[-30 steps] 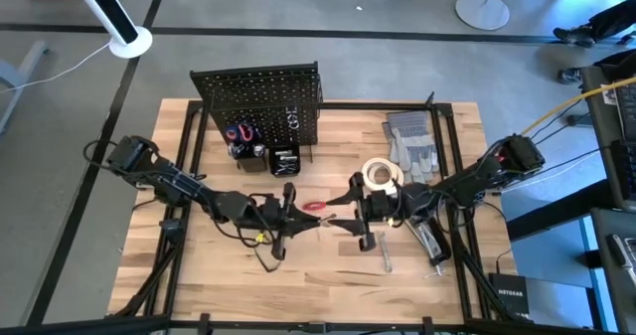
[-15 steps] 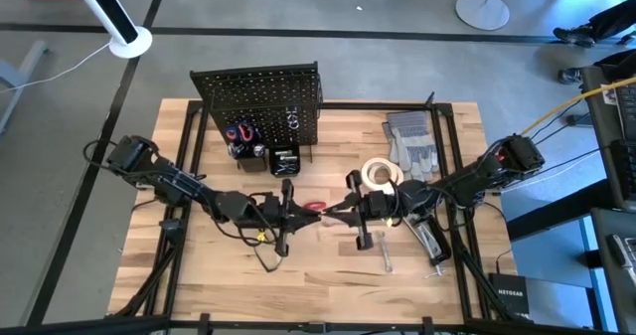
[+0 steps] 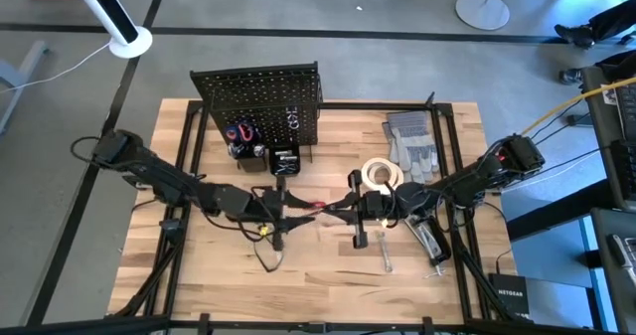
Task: Hang tools onto peg board
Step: Put the fork tube into the left pegboard organizer bin
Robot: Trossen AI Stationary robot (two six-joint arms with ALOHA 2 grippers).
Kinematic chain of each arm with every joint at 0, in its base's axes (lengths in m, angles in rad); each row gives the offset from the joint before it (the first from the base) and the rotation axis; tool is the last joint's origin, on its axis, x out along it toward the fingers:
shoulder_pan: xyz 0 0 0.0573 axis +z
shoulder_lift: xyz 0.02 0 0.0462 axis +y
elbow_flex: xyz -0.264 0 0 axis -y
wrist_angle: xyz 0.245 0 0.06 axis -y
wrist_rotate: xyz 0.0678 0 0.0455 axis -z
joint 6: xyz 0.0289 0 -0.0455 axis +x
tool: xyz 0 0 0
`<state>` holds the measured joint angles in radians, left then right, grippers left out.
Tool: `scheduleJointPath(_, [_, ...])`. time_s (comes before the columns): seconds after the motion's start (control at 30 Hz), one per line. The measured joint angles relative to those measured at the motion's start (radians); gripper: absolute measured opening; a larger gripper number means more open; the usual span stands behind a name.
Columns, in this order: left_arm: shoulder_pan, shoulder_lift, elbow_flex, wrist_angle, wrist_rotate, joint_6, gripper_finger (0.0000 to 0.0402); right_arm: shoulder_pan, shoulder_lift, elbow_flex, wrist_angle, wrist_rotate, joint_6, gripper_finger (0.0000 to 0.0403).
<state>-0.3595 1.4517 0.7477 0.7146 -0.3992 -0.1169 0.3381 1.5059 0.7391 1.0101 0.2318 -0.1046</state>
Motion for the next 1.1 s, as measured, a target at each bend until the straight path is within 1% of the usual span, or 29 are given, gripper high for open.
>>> scheduleJointPath(0.07, [0.000,-0.055,0.000,-0.094,0.000,-0.011,0.0151,-0.008,0.000,0.004,-0.035,0.003,0.021,0.0006])
scheduleJointPath(0.17, [0.010,-0.100,0.000,-0.131,0.000,-0.032,0.0158,-0.032,0.000,0.035,-0.159,0.001,0.072,0.0005])
scheduleJointPath(0.23, [0.024,-0.097,0.002,-0.133,0.004,-0.057,0.0157,-0.046,0.004,0.071,-0.245,0.002,0.089,0.0004])
scheduleJointPath(0.33, [0.045,-0.072,0.013,-0.187,0.029,-0.068,0.0153,-0.060,0.011,0.119,-0.339,-0.009,0.100,0.0005])
scheduleJointPath(0.47, [0.056,-0.067,0.030,-0.202,0.036,-0.067,0.0151,-0.070,0.016,0.162,-0.421,-0.028,0.107,0.0004])
scheduleJointPath(0.63, [0.067,-0.067,0.035,-0.206,0.041,-0.058,0.0150,-0.080,0.016,0.167,-0.433,-0.050,0.127,0.0004])
scheduleJointPath(0.83, [0.084,-0.067,0.036,-0.202,0.083,-0.059,0.0150,-0.091,0.019,0.166,-0.433,-0.067,0.158,0.0005])
scheduleJointPath(0.97, [0.091,-0.067,0.036,-0.210,0.107,-0.060,0.0150,-0.092,0.020,0.166,-0.429,-0.068,0.160,0.0004])
scheduleJointPath(1.1, [0.093,-0.067,0.036,-0.220,0.108,-0.063,0.0150,-0.092,0.020,0.166,-0.423,-0.068,0.160,0.0005])
